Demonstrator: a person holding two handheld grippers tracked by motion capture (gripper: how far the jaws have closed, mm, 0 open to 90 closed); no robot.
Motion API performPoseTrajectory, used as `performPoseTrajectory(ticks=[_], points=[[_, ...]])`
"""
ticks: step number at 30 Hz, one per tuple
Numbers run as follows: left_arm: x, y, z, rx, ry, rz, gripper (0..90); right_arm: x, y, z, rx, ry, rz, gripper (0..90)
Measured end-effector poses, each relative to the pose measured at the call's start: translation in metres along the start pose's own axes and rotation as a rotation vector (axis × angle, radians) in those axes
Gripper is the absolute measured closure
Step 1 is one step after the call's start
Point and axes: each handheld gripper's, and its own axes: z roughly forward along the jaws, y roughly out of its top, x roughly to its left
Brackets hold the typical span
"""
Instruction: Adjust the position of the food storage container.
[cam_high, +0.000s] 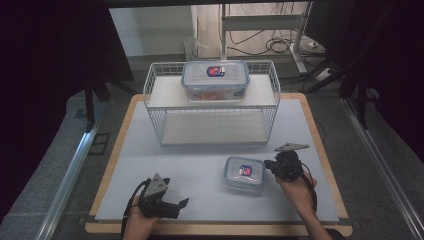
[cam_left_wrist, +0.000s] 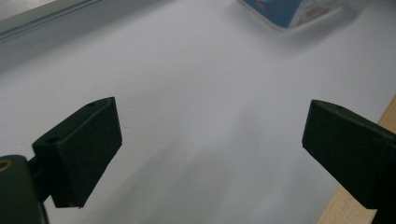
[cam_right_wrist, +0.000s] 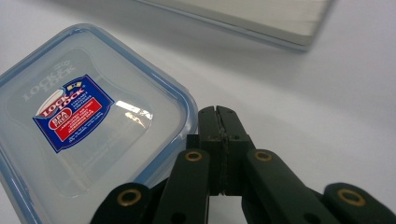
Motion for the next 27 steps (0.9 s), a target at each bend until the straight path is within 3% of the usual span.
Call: performPoseTrajectory(ticks=[18,23,27], points=[[0.001,-0.001,-0.001,0.002,0.000,-0.006,4.6,0.055,0.012,0.029,0.013,0.114,-0.091,89.7],[0.001,-0.001,-0.002,0.003,0.000,-0.003,4.6,0.059,0.014,0.031,0.014,0.129,-0.127,88.2],[0.003,-0.002,-0.004,-0.010,-0.016,-0.007,4.3,0.055,0.012,0.027,0.004,0.103,-0.143,83.6]])
